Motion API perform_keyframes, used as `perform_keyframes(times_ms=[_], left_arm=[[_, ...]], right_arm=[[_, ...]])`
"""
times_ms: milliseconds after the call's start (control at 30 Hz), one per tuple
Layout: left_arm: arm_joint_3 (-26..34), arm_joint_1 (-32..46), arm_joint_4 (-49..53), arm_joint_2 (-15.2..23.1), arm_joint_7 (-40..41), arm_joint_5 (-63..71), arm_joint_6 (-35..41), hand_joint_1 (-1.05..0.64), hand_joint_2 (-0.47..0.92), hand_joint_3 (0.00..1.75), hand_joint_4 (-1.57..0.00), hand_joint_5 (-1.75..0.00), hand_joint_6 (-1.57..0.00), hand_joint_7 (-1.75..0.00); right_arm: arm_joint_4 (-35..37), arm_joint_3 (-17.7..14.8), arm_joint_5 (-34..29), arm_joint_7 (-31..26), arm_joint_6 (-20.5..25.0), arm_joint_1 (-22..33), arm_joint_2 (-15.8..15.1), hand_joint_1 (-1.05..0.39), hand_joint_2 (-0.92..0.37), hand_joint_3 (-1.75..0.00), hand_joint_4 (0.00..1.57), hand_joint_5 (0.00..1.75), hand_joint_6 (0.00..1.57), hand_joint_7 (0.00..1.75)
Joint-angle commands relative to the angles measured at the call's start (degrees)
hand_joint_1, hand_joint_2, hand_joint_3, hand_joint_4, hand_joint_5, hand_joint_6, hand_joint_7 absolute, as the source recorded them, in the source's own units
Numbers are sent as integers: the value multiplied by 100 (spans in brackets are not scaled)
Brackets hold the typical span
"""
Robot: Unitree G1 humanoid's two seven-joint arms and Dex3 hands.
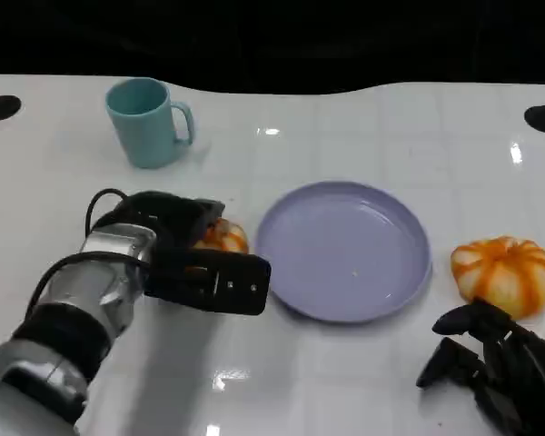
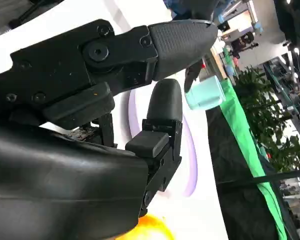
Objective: Grasp the bread from the table and place it into the plate.
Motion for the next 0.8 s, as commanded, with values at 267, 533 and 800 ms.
perform_keyframes(times_ms=[267,533,800], left_arm=[[-253,-547,1350,-433,288,-420,-243,-61,82,0,-6,-2,-13,0],[-398,-446,1563,-493,1185,-440,-336,-45,85,1,-19,-7,-22,-3],[-213,-300,1679,-401,2354,-709,-712,-27,92,10,-83,-146,-122,-10]], right_arm=[[-140,-53,41,-22,-44,105,-86,-54,-92,-23,67,150,61,118],[-226,-32,10,-70,-55,167,-75,-55,-92,-25,65,151,60,119],[-240,-40,2,-189,-41,210,-64,-55,-92,-23,66,152,60,121]])
